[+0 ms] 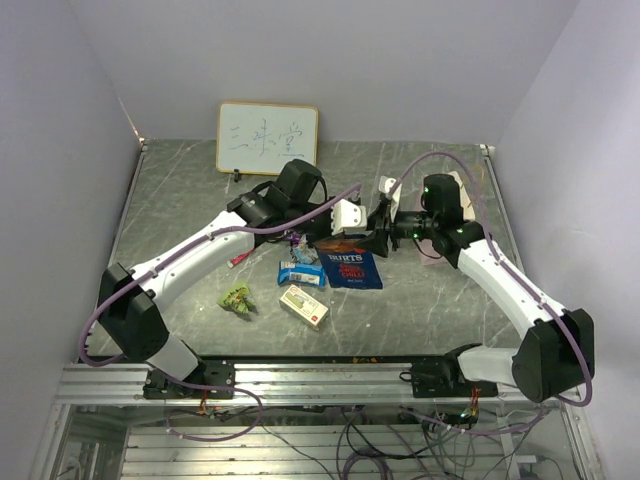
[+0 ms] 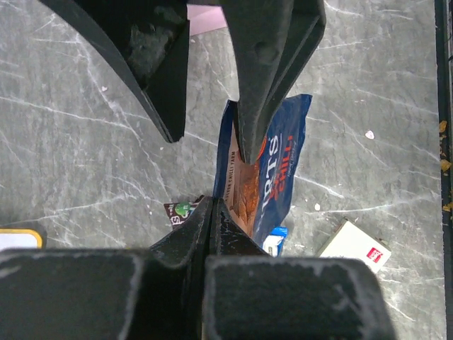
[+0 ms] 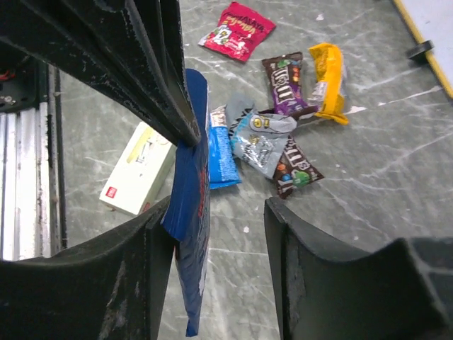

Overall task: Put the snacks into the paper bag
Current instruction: Pick up the snack from the center of the board.

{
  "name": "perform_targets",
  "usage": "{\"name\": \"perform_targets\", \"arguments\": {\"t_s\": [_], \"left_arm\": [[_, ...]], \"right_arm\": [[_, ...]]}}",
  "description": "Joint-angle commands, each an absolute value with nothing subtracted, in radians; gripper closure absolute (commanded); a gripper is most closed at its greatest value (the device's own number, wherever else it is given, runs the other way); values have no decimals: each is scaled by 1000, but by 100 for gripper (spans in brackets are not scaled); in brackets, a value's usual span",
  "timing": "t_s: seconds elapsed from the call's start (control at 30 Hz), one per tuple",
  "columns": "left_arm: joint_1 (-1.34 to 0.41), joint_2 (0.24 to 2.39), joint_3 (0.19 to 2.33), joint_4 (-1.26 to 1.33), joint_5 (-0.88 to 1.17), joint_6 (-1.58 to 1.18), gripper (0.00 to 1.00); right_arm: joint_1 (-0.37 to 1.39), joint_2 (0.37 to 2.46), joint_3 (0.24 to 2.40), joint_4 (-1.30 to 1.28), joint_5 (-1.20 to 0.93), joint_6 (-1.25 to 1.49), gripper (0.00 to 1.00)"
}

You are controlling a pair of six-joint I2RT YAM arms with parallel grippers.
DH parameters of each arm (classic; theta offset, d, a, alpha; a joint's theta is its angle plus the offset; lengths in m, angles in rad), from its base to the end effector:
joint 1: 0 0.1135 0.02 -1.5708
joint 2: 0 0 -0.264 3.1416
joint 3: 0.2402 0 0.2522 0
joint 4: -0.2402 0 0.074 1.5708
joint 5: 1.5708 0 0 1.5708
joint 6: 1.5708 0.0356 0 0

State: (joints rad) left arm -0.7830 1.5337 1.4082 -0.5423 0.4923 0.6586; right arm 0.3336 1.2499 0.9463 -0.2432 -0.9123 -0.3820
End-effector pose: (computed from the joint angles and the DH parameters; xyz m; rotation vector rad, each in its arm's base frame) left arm 0.2316 -0.2542 0.3409 1.6524 1.4751 -0.6176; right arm 0.2461 0.1151 0.2982 -1.1780 1.6264 0.9233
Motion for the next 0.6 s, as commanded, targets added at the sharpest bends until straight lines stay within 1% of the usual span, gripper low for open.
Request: {"name": "perform_targets", "arguments": {"t_s": [0.0,0.07,0.2,0.23,0.27,0.33,0.37,0.43,0.5,0.57], "left_arm": [[-797,1514,1389,-511,513,671,93],[-798,1515,1384,-505,512,669,93],[-798,1512,1376,-487,499,656,93],[-797,1508,1374,-484,492,654,93],[-797,1505,1372,-481,488,653,93],[-796,1490,1364,-480,476,657,91],[-796,1480,1358,-477,470,656,88],[-792,1453,1346,-465,447,645,76],[-774,1423,1341,-456,437,626,68],[-738,1393,1344,-449,455,598,61]], "right_arm": [[350,1299,958,-202,-958,-355,53],[350,1311,957,-195,-974,-345,63],[351,1319,948,-186,-984,-333,91],[348,1317,948,-186,-983,-327,96],[344,1313,950,-193,-972,-330,100],[327,1291,949,-198,-954,-338,100],[316,1276,947,-198,-950,-336,100],[290,1233,946,-203,-947,-328,100],[260,1192,950,-209,-946,-306,100],[225,1155,964,-218,-945,-278,100]]}}
